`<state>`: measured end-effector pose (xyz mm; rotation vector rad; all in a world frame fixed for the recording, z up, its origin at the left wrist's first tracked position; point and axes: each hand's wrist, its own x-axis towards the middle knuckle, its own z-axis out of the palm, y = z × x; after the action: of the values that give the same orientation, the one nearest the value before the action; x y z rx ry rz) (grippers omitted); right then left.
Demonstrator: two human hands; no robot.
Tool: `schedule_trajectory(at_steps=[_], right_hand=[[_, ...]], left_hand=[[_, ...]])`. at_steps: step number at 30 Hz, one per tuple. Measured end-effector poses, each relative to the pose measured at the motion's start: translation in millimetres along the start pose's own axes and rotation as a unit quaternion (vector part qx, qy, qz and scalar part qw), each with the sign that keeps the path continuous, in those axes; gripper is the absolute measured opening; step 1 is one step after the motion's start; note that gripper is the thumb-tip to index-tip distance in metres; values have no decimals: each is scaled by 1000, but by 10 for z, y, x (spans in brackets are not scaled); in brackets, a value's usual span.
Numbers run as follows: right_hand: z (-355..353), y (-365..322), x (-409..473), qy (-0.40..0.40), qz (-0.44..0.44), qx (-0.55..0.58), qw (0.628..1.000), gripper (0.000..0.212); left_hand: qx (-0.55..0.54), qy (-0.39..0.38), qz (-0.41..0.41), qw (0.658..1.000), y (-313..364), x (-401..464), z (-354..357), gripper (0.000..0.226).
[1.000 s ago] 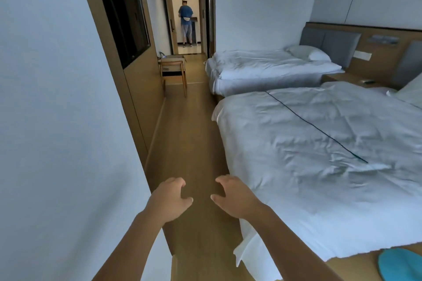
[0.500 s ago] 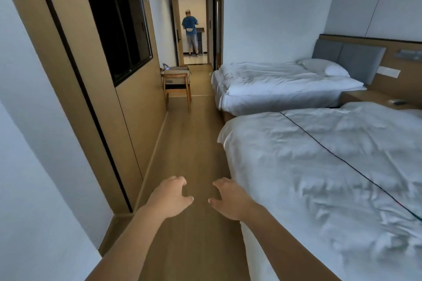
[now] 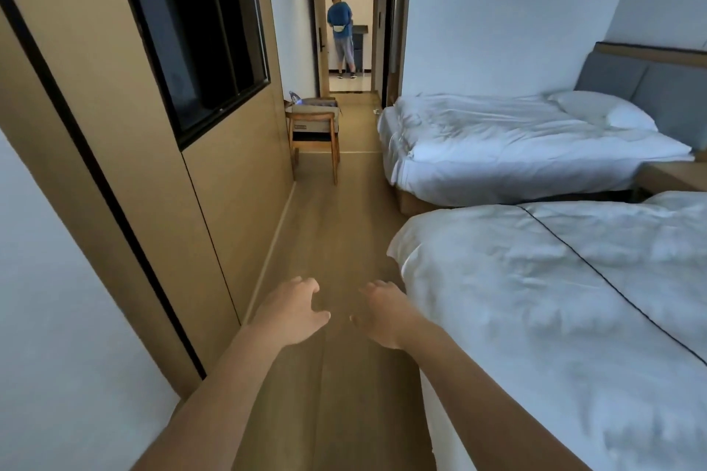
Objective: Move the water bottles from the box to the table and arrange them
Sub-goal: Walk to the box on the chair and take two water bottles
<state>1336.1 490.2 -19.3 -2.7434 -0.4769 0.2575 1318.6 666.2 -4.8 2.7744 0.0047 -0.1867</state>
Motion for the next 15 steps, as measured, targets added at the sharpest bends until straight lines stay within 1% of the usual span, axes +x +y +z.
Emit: schedule_trajectory(at_steps=[4,8,15], right_hand=[[-179,21,1054,8,8,7,1000,57],[-394,20,2013,15,13,0,1000,54],[-594,183,3305,15,34,12,999,53]], left_hand=[[-11,7,3,1000,-238,1036,-246,55],[-28,10,3,1000,-437,1969,-570,55],[-16,-15,6,1000,-673,3207,-785,53]])
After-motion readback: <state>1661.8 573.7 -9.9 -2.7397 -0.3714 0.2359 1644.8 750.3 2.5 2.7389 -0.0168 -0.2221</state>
